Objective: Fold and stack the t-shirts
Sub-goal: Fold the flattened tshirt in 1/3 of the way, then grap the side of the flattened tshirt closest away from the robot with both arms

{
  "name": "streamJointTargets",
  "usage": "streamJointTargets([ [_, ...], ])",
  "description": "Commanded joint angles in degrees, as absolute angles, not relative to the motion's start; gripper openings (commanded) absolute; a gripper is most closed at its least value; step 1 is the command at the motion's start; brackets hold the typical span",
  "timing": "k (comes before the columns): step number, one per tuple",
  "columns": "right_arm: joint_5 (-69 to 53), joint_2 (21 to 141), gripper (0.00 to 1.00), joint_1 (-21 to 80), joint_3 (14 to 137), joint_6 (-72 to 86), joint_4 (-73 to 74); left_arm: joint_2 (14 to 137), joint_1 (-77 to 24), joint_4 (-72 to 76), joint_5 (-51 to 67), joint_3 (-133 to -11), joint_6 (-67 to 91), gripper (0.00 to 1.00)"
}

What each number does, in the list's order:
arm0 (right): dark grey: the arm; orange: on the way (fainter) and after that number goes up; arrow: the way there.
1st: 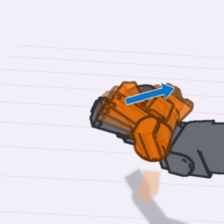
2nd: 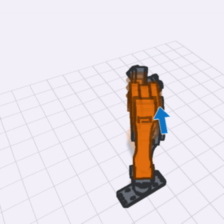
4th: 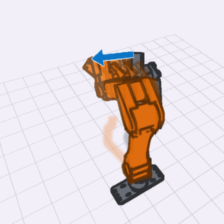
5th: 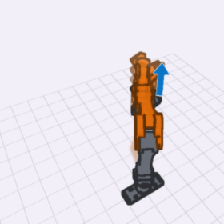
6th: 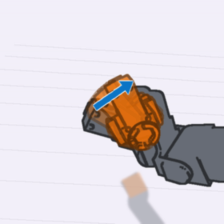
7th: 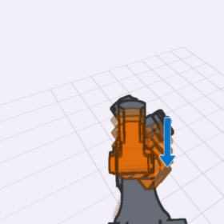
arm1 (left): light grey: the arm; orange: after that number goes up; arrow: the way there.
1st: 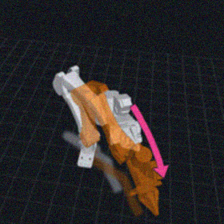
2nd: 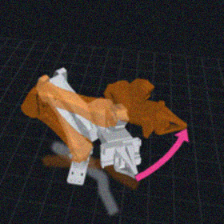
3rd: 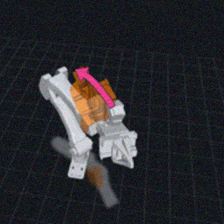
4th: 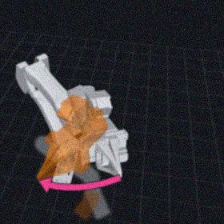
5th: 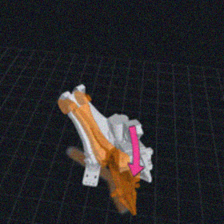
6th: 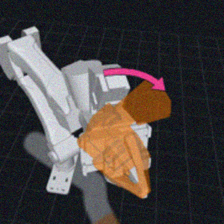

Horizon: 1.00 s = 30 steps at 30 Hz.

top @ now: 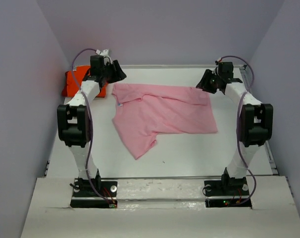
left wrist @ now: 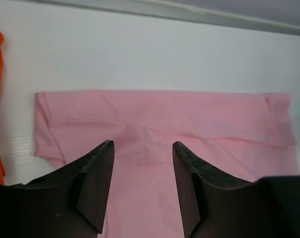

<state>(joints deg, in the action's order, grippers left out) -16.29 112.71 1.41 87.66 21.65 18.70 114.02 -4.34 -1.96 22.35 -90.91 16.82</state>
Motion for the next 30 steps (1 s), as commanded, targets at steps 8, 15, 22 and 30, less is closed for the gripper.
streamJointTargets([
  [8,-7.66,78.42,0.53,3.52,58.23,22.85,13.97,75.71,-13.69,7.90,20.58,-58.77,21.62,0.63],
  [15,4.91,67.60,0.53,6.67,48.01,25.93,23.11,67.50,-25.72,5.63,11.08,-45.88,21.45,0.63],
  [22,13.27,63.89,0.54,8.44,42.28,30.49,28.03,68.29,-34.27,4.04,1.33,-43.07,22.41,0.63],
  [30,19.95,70.13,0.54,8.96,45.78,31.99,32.78,68.56,-38.05,5.27,-4.39,-40.35,22.76,0.63],
])
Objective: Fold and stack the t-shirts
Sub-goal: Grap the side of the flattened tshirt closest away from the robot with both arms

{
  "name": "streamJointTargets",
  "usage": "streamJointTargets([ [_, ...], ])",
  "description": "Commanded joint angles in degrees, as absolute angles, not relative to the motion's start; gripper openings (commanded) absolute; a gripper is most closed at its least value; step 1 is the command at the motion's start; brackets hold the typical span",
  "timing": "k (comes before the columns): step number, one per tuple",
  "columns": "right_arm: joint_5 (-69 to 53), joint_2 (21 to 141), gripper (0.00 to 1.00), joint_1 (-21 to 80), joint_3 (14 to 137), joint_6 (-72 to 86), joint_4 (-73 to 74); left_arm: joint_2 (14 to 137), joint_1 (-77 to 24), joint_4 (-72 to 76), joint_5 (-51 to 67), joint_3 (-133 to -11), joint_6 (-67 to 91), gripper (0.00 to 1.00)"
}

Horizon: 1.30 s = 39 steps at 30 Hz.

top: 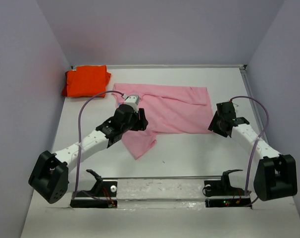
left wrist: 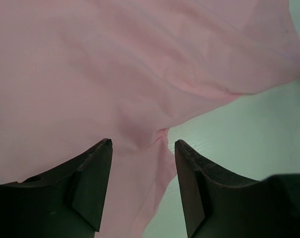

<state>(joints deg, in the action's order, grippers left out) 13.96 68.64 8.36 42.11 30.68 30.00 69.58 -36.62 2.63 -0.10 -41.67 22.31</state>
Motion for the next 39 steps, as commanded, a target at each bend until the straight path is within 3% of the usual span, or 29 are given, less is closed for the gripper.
streamJointTargets([
  [1,20.30,70.83,0.54,8.96,46.23,32.08,33.13,68.29,-38.14,5.62,-4.66,-39.82,22.76,0.63],
  [24,23.56,87.45,0.52,8.96,54.23,31.64,31.20,66.27,-38.67,6.59,-4.04,-37.88,21.89,0.63],
  [35,19.60,87.72,0.50,8.96,52.65,31.55,30.76,66.00,-38.76,6.50,-4.04,-37.71,21.80,0.63],
  [38,19.42,87.01,0.46,8.96,51.68,31.55,30.85,66.01,-38.76,6.85,-3.34,-37.53,21.97,0.63],
  [39,19.25,87.01,0.37,8.96,51.59,31.38,30.94,66.01,-38.85,6.94,-3.34,-37.36,21.89,0.63],
])
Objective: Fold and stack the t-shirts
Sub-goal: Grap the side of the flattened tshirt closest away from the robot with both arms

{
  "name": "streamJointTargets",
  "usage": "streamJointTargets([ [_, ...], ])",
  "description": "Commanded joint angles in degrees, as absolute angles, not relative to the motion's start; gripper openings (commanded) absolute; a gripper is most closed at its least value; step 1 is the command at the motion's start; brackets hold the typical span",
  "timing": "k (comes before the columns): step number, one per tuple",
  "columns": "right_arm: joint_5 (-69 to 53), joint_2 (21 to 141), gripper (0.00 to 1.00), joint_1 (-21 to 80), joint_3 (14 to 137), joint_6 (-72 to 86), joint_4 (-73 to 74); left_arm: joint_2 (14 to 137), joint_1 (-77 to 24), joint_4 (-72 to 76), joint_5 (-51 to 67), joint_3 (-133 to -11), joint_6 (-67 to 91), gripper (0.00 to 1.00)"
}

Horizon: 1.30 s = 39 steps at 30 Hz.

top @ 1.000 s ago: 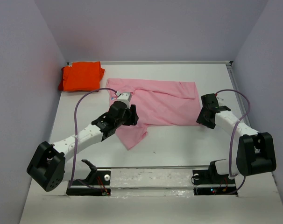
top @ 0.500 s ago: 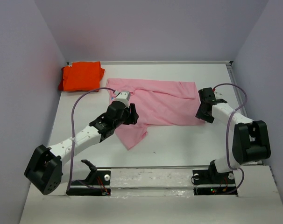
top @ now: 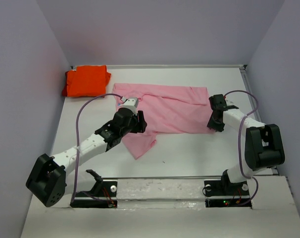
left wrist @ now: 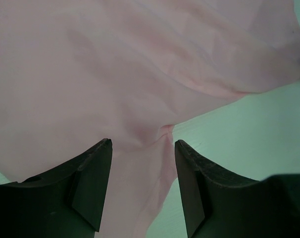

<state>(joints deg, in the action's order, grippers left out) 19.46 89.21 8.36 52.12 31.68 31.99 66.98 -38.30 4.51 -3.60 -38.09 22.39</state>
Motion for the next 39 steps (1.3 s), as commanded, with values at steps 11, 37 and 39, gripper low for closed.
streamJointTargets([
  [11,17.67,84.29,0.00,8.96,50.10,30.06,28.84,65.22,-38.85,5.72,-3.25,-33.93,29.85,0.59],
  [37,5.89,80.78,0.00,8.96,50.01,27.42,18.63,50.71,-62.04,-27.24,-19.95,-28.48,65.45,0.63],
  [39,5.71,80.42,0.00,8.96,49.92,27.42,18.54,52.20,-65.03,-28.04,-21.44,-28.83,67.14,0.63],
])
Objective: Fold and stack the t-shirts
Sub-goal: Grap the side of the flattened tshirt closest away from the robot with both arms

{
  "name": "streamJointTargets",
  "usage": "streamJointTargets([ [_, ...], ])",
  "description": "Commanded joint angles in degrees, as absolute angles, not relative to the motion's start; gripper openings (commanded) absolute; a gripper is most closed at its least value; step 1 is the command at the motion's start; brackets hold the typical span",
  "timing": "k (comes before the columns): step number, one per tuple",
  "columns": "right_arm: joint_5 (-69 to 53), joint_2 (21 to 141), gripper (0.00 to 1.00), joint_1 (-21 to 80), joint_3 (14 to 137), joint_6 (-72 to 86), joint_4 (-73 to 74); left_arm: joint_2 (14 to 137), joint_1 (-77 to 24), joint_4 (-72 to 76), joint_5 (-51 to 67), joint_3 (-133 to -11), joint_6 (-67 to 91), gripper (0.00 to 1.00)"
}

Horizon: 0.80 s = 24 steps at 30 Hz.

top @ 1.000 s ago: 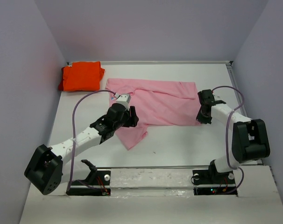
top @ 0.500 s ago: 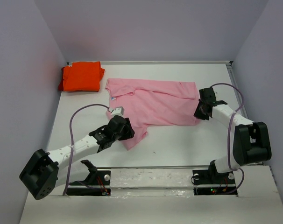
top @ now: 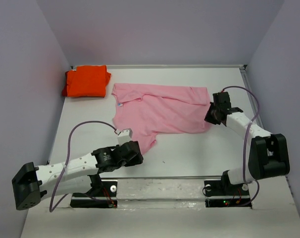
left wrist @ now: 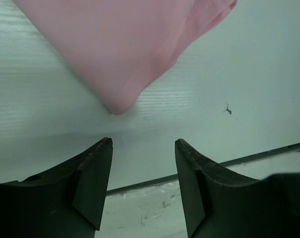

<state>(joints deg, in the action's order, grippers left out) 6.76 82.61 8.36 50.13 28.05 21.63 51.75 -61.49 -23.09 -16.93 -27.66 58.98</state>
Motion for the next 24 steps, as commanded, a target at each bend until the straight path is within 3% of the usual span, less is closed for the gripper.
streamJointTargets([
  [1,5.45,80.16,0.00,8.96,49.92,27.33,18.54,53.16,-65.65,-28.04,-21.79,-29.00,68.37,0.63],
  [8,4.05,77.26,0.00,8.96,49.75,27.16,18.63,63.97,-66.97,-27.42,-24.60,-31.64,68.29,0.65],
  [24,3.16,76.02,0.00,8.96,49.13,26.54,18.28,75.84,-67.15,-23.82,-28.83,-37.18,65.13,0.65],
])
